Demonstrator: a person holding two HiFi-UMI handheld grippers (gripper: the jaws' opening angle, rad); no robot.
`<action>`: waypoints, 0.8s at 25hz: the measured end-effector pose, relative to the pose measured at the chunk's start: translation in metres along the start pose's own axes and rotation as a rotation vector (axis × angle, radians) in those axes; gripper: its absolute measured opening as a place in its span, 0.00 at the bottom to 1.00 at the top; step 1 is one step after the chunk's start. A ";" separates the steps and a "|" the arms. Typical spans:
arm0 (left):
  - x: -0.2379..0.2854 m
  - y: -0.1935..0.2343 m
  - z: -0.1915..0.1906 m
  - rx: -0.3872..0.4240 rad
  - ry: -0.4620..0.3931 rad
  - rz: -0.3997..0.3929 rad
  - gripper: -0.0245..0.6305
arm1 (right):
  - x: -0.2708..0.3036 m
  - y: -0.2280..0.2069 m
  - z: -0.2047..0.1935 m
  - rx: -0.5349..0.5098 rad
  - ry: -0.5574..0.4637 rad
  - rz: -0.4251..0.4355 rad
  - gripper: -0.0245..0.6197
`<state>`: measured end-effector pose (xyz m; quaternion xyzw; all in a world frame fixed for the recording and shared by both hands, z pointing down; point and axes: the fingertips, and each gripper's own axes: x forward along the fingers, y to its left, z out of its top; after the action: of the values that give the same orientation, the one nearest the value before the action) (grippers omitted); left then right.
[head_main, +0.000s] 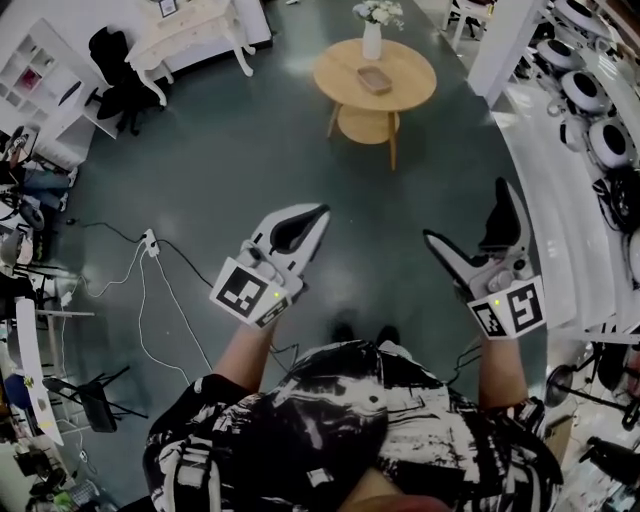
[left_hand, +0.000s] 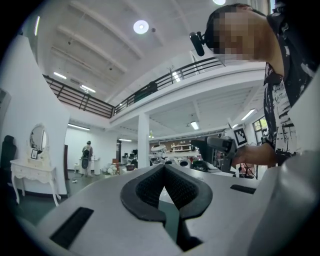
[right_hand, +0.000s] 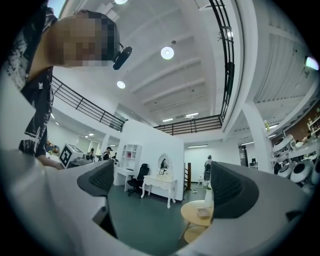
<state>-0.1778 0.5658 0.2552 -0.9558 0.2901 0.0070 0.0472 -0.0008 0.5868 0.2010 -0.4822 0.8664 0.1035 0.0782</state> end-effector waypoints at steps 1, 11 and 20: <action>-0.002 0.007 -0.003 0.001 -0.001 -0.006 0.04 | 0.003 0.005 -0.003 -0.004 0.002 -0.008 0.93; 0.028 0.047 -0.022 -0.007 0.003 -0.037 0.04 | 0.035 -0.018 -0.029 -0.021 0.025 -0.034 0.93; 0.108 0.122 -0.041 0.024 0.018 0.030 0.04 | 0.120 -0.101 -0.067 -0.020 -0.020 0.030 0.93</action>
<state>-0.1563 0.4007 0.2813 -0.9508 0.3048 -0.0045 0.0558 0.0203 0.4191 0.2265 -0.4686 0.8717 0.1181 0.0804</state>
